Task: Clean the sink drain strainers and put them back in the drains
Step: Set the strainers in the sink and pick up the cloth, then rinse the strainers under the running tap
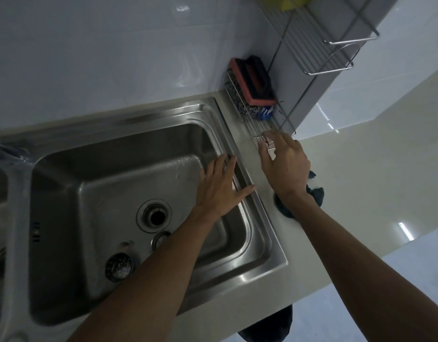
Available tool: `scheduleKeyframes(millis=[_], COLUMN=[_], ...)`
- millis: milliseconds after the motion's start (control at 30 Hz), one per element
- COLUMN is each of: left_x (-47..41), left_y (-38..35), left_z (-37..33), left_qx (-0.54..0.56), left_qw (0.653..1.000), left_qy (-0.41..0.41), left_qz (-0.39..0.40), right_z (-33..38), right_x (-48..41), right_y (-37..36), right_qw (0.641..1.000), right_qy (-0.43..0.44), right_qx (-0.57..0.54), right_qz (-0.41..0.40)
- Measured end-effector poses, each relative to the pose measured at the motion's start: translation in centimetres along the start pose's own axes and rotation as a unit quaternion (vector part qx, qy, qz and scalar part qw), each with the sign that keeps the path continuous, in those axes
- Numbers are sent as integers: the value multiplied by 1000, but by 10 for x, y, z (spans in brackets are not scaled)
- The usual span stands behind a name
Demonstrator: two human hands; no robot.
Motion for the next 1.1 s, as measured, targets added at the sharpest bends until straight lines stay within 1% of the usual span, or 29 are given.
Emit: scheduleKeyframes(millis=[133, 267, 400, 567, 700, 800, 933, 1000, 1100], left_x=[28, 67, 118, 188, 227, 239, 244, 244, 243], left_y=[17, 45, 65, 70, 62, 47, 35, 32, 31], left_z=[20, 65, 135, 219, 252, 261, 269, 273, 278], left_qx=[3, -18, -59, -65, -95, -74, -55, -54, -54], left_qw=[1000, 999, 994, 984, 978, 975, 972, 971, 971], left_qy=[19, 38, 92, 164, 185, 203, 224, 226, 227], left_qz=[11, -6, -2, 9, 25, 45, 54, 57, 56], right_z=[33, 86, 151, 205, 211, 202, 186, 179, 174], right_x=[13, 37, 79, 144, 185, 205, 228, 237, 247], right_y=[15, 9, -24, -92, -147, -181, -222, -237, -252], right_qw=[999, 996, 986, 959, 928, 905, 859, 837, 816], right_qy=[35, 74, 133, 154, 159, 152, 151, 143, 150], right_qx=[-23, -55, -64, -71, -25, 16, 70, 86, 106], right_qz=[-12, 13, 81, 227, 335, 398, 484, 520, 548])
Point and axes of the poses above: each hand's wrist, its own x-axis away from the middle knuckle, its own y-axis out of the back of the hand, z = x × y, the point moved 10 cm from there along -x, towards the middle knuckle, and after that the axes turned 1 degree about -x, right-handed, at the moved point
